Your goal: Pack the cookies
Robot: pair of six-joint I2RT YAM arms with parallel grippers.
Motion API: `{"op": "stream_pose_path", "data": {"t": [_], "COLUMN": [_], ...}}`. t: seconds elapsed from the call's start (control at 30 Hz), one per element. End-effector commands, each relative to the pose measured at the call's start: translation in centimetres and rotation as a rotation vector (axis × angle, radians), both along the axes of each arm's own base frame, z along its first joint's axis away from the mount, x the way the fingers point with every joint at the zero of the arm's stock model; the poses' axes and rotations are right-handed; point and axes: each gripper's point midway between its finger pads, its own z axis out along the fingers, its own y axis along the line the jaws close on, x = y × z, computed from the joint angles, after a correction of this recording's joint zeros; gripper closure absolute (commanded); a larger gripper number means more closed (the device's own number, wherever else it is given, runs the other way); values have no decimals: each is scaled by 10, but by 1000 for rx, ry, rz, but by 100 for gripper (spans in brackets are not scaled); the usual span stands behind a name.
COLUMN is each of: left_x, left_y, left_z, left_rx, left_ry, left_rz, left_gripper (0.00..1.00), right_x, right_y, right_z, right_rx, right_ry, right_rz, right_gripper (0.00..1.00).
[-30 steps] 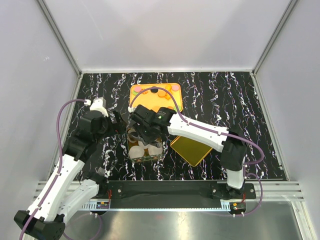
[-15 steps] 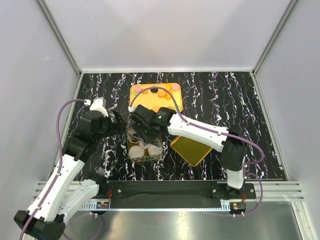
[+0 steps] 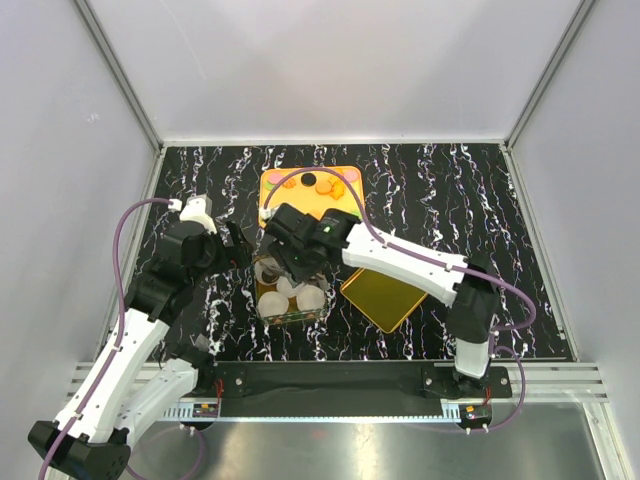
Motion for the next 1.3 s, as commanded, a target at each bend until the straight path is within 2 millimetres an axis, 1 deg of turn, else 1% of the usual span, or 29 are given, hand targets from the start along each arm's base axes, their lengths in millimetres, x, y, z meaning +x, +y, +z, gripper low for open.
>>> {"op": "stream_pose_path", "data": {"t": [0.0,0.03,0.07,0.13,0.17,0.23,0.27,0.3,0.33,0.37,0.4,0.43,0.53,0.57,0.6,0.63,0.67,0.7,0.73,0.87,1.07,1.27], "left_x": [4,4,5,5,5,5,5,5,5,6,6,6,6,6,5,5,6,6,5,6,5,5], "left_y": [3,3,3,3,3,3,3,2,3,2,2,2,2,2,2,2,2,2,2,2,2,2], "left_z": [12,13,13,13,13,12,11,11,11,11,12,11,9,9,9,9,8,8,8,8,8,7], "left_rx": [0,-1,-1,-2,-1,-2,0,-1,0,-1,-1,0,2,2,1,1,2,2,1,2,0,1], "left_ry": [-51,-54,-55,-53,-52,-50,-46,-47,-44,-45,-47,-46,-40,-40,-40,-38,-35,-37,-37,-35,-36,-32], "left_rz": [13,13,13,14,14,12,12,11,13,11,11,11,11,11,9,10,10,9,10,10,9,7], "left_gripper": [1,1,1,1,1,1,1,1,1,1,1,1,1,1,1,1,1,1,1,1,1,1], "right_x": [23,29,43,57,69,87,94,108,115,123,132,139,153,157,161,162,163,166,167,171,172,170], "right_y": [-20,-25,-34,-43,-51,-59,-61,-68,-70,-71,-73,-72,-69,-69,-67,-65,-62,-61,-59,-58,-62,-67], "right_z": [67,69,70,67,64,57,48,47,43,34,33,26,20,11,12,10,3,4,-2,-9,-22,-25], "right_rx": [112,111,113,109,107,95,78,82,73,56,60,57,65,44,45,44,35,39,29,11,-29,-47], "right_ry": [-103,-108,-108,-110,-105,-111,-98,-104,-105,-93,-99,-89,-88,-82,-87,-81,-68,-72,-64,-62,-53,-52], "right_rz": [-47,-57,-88,-112,-139,-165,-176,-205,-217,-227,-244,-252,-269,-274,-276,-270,-269,-269,-267,-270,-280,-289], "right_gripper": [45,45,45,45,46,45,46,46,46,46,46,46,46,46,46,46,45,46,45,45,45,44]}}
